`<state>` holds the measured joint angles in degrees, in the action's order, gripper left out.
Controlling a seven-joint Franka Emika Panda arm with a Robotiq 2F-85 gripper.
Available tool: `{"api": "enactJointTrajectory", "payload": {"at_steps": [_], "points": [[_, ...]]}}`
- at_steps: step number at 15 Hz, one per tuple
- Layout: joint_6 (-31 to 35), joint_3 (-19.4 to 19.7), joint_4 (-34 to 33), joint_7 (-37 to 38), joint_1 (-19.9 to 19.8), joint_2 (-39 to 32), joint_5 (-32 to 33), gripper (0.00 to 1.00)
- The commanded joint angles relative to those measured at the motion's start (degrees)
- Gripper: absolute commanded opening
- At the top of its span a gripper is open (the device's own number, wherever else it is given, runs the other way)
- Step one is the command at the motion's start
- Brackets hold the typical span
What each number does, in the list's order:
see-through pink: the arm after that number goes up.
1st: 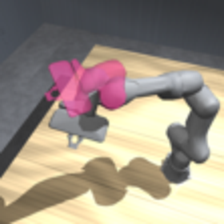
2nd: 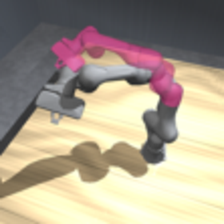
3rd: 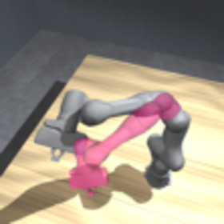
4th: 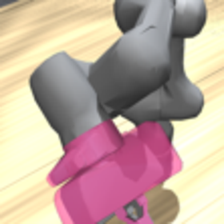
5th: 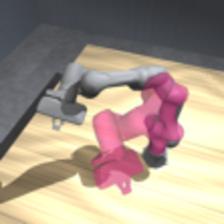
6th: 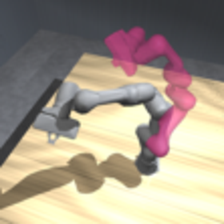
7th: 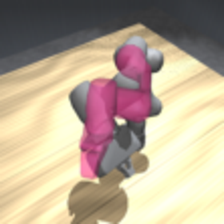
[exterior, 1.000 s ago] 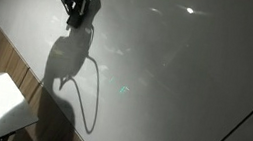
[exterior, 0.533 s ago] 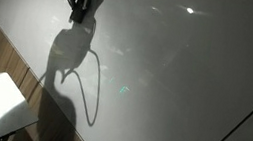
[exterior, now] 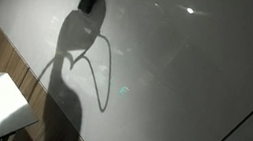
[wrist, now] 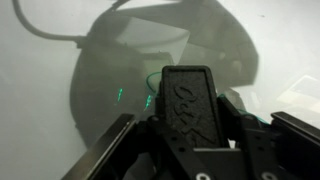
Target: Use the eraser to wipe off the markings on the whiteboard
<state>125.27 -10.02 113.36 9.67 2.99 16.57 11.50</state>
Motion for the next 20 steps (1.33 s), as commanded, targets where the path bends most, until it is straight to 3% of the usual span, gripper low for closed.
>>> {"api": "enactJointTrajectory", "payload": {"at_steps": [1, 10, 14, 20], "points": [[2.4, 1.2, -4.5, 0.0, -1.1, -5.7, 1.8, 0.29], [8.4, 3.4, 4.8, 1.4, -2.8, -10.4, 5.4, 0.29], [8.2, 4.2, 4.9, 2.5, -2.7, -12.5, 6.5, 0.29], [3.8, 1.7, 3.4, 5.3, 0.0, -8.6, 5.0, 0.29]]}}
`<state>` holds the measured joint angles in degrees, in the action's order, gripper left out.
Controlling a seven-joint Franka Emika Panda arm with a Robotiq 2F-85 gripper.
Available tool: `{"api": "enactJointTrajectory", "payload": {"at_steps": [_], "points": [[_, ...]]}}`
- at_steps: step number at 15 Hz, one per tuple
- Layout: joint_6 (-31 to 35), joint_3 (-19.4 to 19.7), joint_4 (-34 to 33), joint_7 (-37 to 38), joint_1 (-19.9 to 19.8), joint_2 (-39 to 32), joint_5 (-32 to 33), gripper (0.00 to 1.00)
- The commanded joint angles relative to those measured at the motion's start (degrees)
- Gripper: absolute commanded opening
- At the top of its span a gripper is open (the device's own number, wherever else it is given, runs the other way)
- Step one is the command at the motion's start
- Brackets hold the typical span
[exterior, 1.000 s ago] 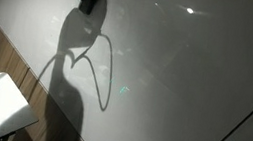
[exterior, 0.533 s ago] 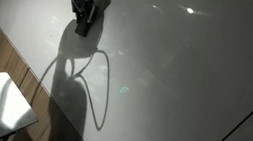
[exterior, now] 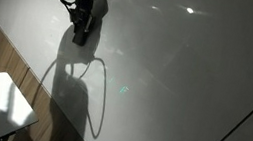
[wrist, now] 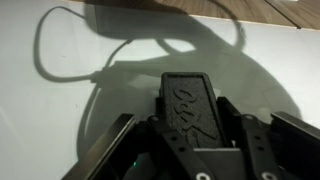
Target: Use the eraser to wipe off the markings on the whiteboard
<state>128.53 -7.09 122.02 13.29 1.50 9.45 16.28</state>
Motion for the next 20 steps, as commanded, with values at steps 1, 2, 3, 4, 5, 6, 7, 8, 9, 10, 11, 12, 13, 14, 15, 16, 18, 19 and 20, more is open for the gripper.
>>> {"api": "enactJointTrajectory", "payload": {"at_steps": [1, 2, 3, 4, 5, 6, 7, 8, 9, 10, 11, 12, 13, 14, 15, 16, 18, 19, 20], "points": [[-0.3, -1.9, -6.2, 2.3, 2.0, -1.0, 0.4, 0.29], [-1.0, -2.5, -7.4, 2.9, 2.4, -1.0, 0.6, 0.29], [-1.7, -3.3, -8.6, 3.5, 3.0, -0.7, 0.8, 0.29], [-2.3, -4.2, -9.8, 4.3, 3.6, -0.3, 1.3, 0.29], [-3.2, -4.9, -11.4, 4.7, 4.0, -0.4, 1.6, 0.29], [-3.9, -5.6, -13.1, 5.2, 4.4, -0.5, 2.2, 0.29], [-4.8, -6.2, -15.0, 5.4, 4.8, -0.7, 2.3, 0.29], [-5.8, -7.1, -17.1, 5.9, 5.2, -0.9, 2.8, 0.29], [-6.7, -7.8, -19.2, 6.2, 5.7, -1.2, 3.3, 0.29], [-7.7, -8.5, -21.5, 6.3, 6.1, -1.6, 3.9, 0.29], [-8.7, -9.3, -24.0, 6.5, 6.4, -2.2, 4.6, 0.29], [-9.7, -9.9, -26.6, 6.5, 6.7, -2.8, 5.3, 0.29], [-10.5, -10.6, -29.1, 6.7, 7.1, -3.5, 6.1, 0.29], [-11.2, -11.1, -31.4, 6.7, 7.3, -4.1, 6.7, 0.29], [-11.4, -11.4, -33.1, 6.6, 7.6, -4.8, 7.3, 0.29], [-11.5, -11.7, -34.4, 6.5, 7.8, -5.4, 7.9, 0.29], [-11.1, -11.6, -35.3, 6.3, 8.3, -6.2, 8.3, 0.29], [-10.8, -11.3, -34.4, 6.3, 8.5, -6.3, 8.0, 0.29], [-10.7, -11.1, -33.7, 6.2, 8.5, -6.3, 7.8, 0.29]]}}
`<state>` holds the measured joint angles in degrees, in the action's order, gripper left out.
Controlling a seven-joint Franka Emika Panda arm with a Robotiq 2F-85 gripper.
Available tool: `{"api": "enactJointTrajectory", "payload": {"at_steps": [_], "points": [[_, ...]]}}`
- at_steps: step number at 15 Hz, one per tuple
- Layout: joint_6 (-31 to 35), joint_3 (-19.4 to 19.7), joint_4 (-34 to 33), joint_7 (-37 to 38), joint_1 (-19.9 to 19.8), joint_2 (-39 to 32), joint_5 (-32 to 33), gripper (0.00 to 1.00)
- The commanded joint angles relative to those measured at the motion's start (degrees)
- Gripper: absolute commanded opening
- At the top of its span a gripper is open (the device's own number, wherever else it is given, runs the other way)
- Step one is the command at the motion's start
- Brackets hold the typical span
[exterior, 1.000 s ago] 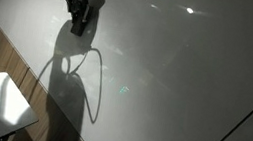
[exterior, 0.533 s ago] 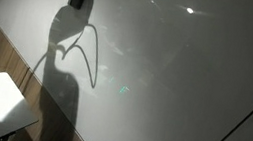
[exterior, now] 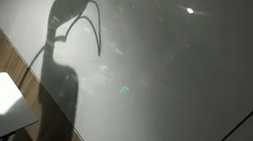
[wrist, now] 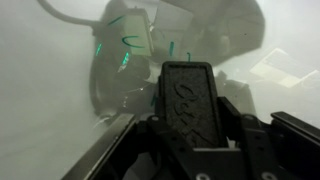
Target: Use the eraser to wipe off the markings on the whiteboard
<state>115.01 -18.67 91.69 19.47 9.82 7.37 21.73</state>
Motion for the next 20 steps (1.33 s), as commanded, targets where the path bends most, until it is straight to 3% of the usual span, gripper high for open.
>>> {"api": "enactJointTrajectory", "payload": {"at_steps": [1, 10, 20], "points": [[3.0, 0.7, -2.3, 0.0, 0.2, -4.0, 1.9, 0.29], [9.9, 3.0, 12.3, 0.4, -0.9, -2.5, 2.3, 0.29], [9.4, 8.4, 13.8, -1.8, -4.5, -1.9, 5.0, 0.29]]}}
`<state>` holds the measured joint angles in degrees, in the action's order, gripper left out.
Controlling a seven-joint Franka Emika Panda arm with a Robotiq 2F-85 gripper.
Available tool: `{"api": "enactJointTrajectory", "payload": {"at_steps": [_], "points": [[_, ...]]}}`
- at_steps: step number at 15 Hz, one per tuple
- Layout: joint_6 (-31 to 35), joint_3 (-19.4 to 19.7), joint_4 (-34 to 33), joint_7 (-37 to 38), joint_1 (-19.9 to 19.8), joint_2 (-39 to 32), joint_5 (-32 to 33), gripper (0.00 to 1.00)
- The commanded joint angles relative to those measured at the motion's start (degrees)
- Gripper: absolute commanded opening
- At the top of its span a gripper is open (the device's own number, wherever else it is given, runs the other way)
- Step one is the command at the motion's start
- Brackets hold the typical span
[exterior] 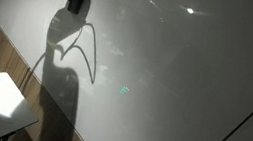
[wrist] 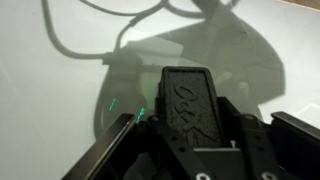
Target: Use the eraser to wipe off the markings on the whiteboard
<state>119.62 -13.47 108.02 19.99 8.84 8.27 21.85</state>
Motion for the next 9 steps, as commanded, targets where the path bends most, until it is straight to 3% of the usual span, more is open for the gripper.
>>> {"api": "enactJointTrajectory", "payload": {"at_steps": [1, 9], "points": [[4.5, 3.6, -2.5, -2.4, -3.9, -2.7, 4.9, 0.29], [1.6, 4.2, -5.5, -3.8, -4.6, -3.9, 3.7, 0.29]]}}
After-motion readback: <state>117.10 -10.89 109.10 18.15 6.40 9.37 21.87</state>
